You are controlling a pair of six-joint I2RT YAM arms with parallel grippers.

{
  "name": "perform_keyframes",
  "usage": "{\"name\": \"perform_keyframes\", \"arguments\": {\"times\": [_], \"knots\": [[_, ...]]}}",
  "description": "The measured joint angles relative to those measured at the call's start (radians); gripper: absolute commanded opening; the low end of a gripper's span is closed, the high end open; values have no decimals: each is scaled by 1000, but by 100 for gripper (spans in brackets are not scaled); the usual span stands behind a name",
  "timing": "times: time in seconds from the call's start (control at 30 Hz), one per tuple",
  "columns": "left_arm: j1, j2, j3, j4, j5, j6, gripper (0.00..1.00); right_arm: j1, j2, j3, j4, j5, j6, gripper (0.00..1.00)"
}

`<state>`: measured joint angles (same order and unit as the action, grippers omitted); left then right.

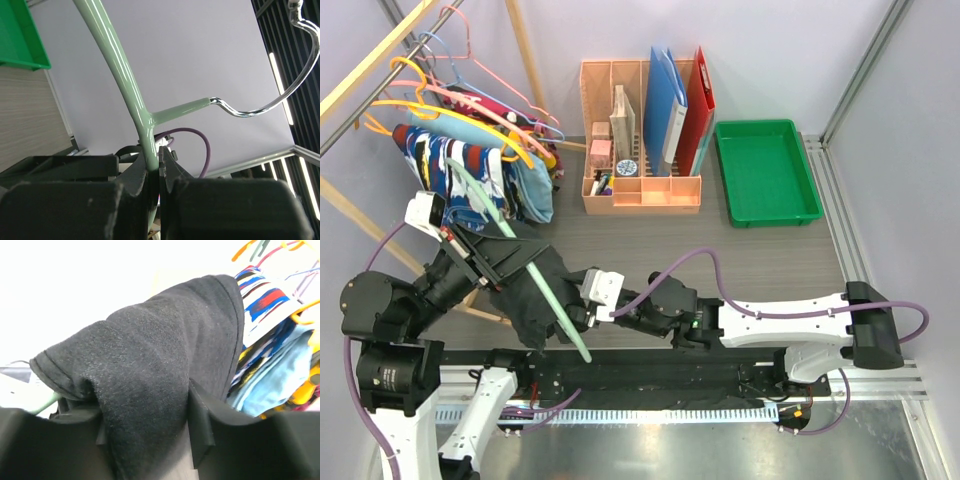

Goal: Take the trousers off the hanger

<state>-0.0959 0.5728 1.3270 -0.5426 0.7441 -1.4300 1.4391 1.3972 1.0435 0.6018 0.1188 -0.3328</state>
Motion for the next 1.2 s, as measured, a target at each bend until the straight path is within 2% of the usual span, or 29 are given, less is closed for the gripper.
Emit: {"name": "perform_keyframes", "arguments": {"times": [0.03, 0.07, 0.13, 0.37, 0.53, 0.77, 1.1, 1.2], "knots": [[0, 0, 0, 0, -3, 2, 0, 1, 8, 7, 6, 9, -7, 17], [0, 0, 0, 0, -5, 6, 0, 2, 15, 11, 14, 22, -10, 10], [0, 0, 1, -2, -6, 10, 0, 3, 19, 11, 28, 50, -16, 1], [0, 1, 11, -29, -11, 53, 0, 6, 12, 11, 37, 107, -5, 1], [0, 1, 13, -100, -28, 116, 0, 5, -21, 27, -18, 135, 44, 1], [0, -4, 14, -165, -86, 220, 0, -17, -33, 160, -134, 169, 187, 1], [0, -39, 28, -200, -174, 326, 0, -194, -53, 363, -340, 204, 477, 1], [0, -55, 28, -222, -208, 350, 1, -223, -54, 420, -373, 228, 512, 1]]}}
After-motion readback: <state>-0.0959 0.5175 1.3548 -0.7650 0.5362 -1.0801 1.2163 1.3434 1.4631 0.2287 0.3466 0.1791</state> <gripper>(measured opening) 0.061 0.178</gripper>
